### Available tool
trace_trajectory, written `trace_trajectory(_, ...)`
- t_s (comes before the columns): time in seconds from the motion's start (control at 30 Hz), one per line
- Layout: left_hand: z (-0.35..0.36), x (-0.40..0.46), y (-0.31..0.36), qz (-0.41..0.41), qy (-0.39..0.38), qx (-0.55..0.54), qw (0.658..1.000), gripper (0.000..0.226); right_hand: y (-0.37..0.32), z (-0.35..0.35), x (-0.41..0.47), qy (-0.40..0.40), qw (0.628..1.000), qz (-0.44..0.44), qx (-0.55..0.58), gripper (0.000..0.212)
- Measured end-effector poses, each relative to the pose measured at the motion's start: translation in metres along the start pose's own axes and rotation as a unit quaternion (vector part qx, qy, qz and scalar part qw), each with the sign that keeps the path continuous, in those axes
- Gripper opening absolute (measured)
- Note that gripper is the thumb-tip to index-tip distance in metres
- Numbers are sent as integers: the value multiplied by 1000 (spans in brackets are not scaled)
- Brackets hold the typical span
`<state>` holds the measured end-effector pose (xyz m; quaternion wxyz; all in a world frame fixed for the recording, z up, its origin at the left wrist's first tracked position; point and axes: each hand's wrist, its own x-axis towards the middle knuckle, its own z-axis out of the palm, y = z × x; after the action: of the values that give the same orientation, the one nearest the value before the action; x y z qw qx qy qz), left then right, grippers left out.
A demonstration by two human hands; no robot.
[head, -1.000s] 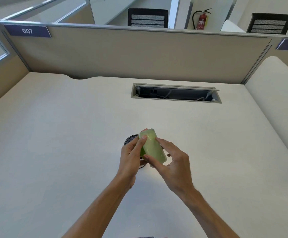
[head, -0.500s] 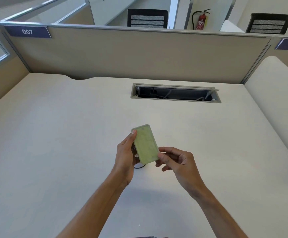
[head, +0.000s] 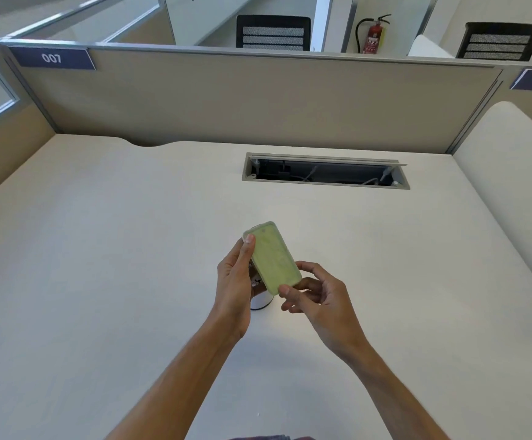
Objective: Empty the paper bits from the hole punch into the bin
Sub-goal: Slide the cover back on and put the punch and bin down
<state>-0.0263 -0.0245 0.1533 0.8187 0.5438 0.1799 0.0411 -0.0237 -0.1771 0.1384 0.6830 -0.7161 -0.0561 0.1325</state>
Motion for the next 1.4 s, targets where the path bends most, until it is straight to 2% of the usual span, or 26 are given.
trace_trajectory(0.3,2,-2,0,30,-30,12,999,31,0,2,0,13,995,31,97,37)
trace_trajectory(0.47,-2,6,8,82,-11,87,993,14,-3,-5,2,-6,995,28,99,33)
trace_trajectory(0.73,-6,16,21,45,-22,138,989,21,-1,-10,3,4,999,3,47,41)
trace_trajectory(0.87,-4,14,17,53,4,130,990,25,2,-6,0,-7,1000,-2,10,39)
trace_trajectory(0.97,-1,12,14,53,21,124,991,32,2,-4,-1,-20,999,10,27,52)
trace_trajectory(1.13,-3,12,14,43,20,124,991,29,3,-3,1,-3,995,37,94,59)
trace_trajectory(1.3,-4,14,15,45,23,121,991,30,1,-3,3,-14,994,30,103,59)
trace_trajectory(1.4,-4,14,14,51,16,109,993,29,0,-6,4,-21,998,0,65,48)
